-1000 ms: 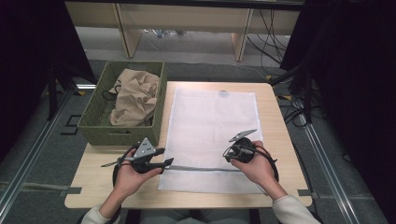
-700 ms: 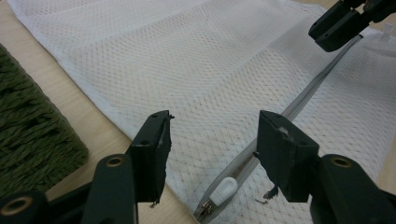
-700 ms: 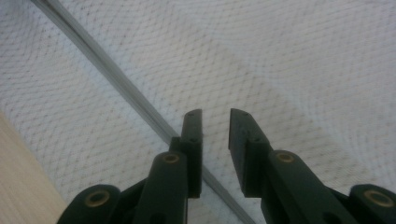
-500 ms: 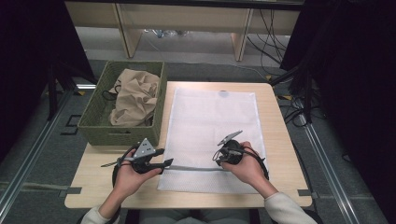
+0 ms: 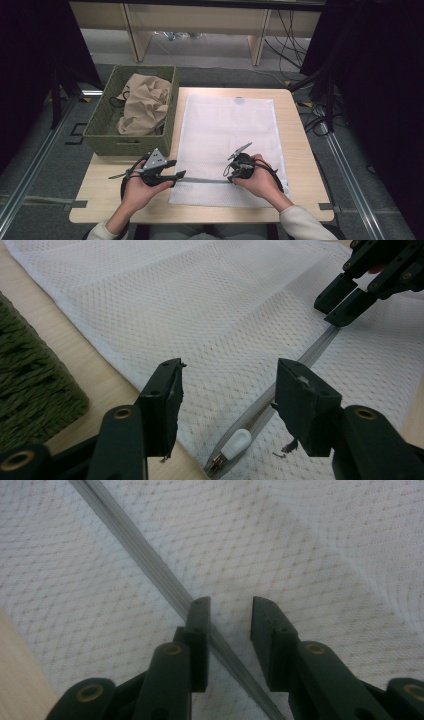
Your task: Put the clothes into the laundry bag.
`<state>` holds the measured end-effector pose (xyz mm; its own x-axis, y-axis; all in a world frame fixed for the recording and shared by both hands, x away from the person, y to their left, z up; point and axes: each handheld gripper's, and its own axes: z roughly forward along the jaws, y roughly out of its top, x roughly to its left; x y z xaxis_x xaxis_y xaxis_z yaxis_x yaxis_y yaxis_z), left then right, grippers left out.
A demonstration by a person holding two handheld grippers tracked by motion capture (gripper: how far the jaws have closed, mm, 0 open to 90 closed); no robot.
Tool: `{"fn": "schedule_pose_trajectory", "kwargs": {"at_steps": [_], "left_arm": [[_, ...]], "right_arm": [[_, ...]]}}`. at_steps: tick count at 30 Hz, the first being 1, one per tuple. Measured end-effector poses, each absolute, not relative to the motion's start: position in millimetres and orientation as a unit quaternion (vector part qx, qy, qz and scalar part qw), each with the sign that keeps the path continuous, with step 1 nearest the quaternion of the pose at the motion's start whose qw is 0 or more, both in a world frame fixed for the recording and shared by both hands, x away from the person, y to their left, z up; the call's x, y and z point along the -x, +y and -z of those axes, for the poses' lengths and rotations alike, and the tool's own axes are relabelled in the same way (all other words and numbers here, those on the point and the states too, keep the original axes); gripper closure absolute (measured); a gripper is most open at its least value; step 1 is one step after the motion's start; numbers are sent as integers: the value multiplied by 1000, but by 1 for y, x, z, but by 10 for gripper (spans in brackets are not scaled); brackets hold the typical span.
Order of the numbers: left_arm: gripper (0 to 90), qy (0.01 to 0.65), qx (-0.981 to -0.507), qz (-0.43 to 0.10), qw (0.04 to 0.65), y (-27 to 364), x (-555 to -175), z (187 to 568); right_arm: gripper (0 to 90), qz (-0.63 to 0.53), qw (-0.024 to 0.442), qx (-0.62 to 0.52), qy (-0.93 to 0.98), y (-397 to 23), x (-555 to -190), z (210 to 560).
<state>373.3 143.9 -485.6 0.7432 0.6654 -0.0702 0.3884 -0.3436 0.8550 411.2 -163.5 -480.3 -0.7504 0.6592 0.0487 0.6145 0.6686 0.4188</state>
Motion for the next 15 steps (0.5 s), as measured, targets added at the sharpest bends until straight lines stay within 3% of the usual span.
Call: {"fn": "schedule_pose_trajectory", "kwargs": {"at_steps": [15], "left_arm": [[451,323,-809,-147,468,143,-374,487]], "right_arm": [[653,-206,54,-342,915,-162,-417,484]]}}
